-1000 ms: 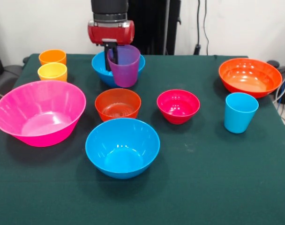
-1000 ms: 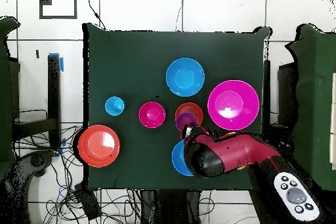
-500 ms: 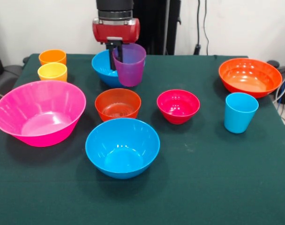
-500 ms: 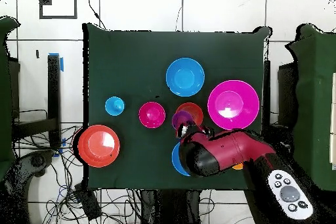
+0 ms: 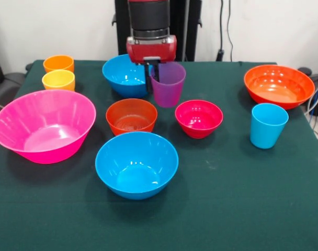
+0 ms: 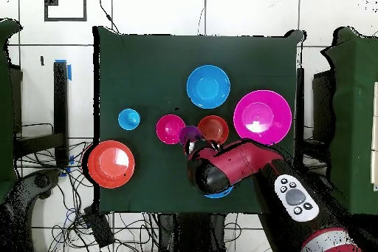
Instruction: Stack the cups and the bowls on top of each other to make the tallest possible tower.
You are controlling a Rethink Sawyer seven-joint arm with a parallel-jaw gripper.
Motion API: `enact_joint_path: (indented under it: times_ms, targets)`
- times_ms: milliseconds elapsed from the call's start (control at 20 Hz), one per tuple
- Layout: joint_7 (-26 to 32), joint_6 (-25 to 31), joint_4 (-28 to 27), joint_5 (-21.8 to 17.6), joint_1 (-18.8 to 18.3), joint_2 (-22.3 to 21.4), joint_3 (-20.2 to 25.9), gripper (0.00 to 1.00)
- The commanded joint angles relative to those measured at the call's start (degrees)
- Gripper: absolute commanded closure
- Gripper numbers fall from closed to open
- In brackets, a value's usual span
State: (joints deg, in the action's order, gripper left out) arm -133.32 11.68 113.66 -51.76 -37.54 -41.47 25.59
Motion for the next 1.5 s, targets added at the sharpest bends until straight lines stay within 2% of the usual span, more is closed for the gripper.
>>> enact_joint_path:
  times_ms: [50,300,850,1000,1200,1500]
  targets:
    - [1.2,-1.6,-5.3,-4.0,1.4,4.0,-2.2,1.00]
    - [4.8,1.3,-5.3,-2.5,-1.0,2.6,0.6,1.00]
    - [7.0,4.9,-4.0,-0.2,-2.7,-0.4,2.9,1.00]
    - [6.5,4.7,-3.9,-0.3,-2.5,-0.4,2.5,1.00]
    - [3.6,1.8,-4.8,-2.1,-0.9,1.9,0.2,1.00]
    - [2.7,0.6,-6.2,-3.5,-0.5,3.9,-1.7,1.00]
